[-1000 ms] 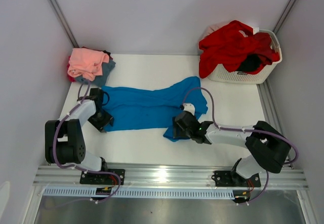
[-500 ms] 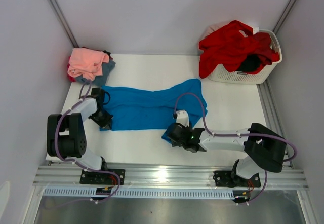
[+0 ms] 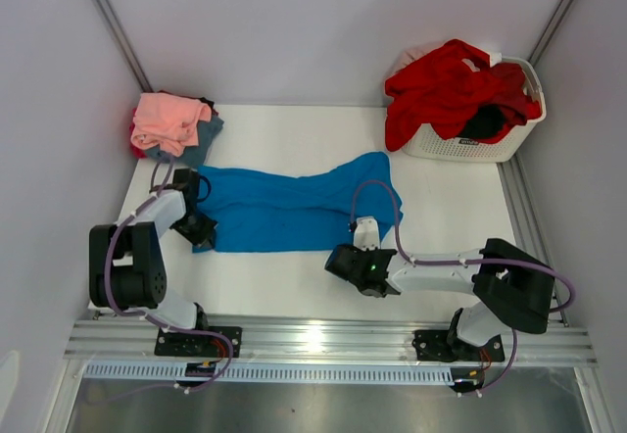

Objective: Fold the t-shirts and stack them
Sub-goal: Grap the side of the flattened tshirt closest away from the robot with both arms

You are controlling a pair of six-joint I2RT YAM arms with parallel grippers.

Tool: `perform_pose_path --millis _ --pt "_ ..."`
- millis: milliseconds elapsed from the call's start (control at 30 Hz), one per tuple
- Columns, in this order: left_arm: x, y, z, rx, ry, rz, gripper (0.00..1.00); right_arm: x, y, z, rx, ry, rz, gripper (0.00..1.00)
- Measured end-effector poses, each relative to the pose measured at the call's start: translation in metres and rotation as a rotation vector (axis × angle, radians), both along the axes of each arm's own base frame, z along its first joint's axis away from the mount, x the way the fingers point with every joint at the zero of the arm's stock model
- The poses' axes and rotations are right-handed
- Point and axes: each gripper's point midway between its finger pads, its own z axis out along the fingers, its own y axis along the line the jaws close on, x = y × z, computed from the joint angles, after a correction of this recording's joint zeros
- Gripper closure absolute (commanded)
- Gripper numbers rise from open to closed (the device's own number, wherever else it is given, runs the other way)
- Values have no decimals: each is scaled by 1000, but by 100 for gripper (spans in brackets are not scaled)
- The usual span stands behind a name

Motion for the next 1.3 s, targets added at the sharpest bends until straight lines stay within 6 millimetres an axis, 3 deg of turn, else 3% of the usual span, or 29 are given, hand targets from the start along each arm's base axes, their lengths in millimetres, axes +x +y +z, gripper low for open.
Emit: perform_pose_path --millis 200,367,467,533,900,1067,1300 --pt "0 8 5 -2 -16 27 99 1 -31 6 -105 -40 -77 100" --pt "0 15 13 -1 -39 45 99 10 -56 26 -215 -110 -203 97" --pt "-1 19 20 3 -62 47 99 16 -71 28 -280 -125 -280 92" --pt "-2 20 24 6 -70 45 99 18 -79 26 -314 -126 -304 78" --pt "-5 27 32 -4 -96 57 99 23 -70 52 -159 -190 -258 30" --pt "-7 26 32 -20 -95 62 100 24 -60 54 -37 -183 -221 25" --pt "-10 23 28 -36 -89 61 99 22 -49 40 54 -127 -184 25"
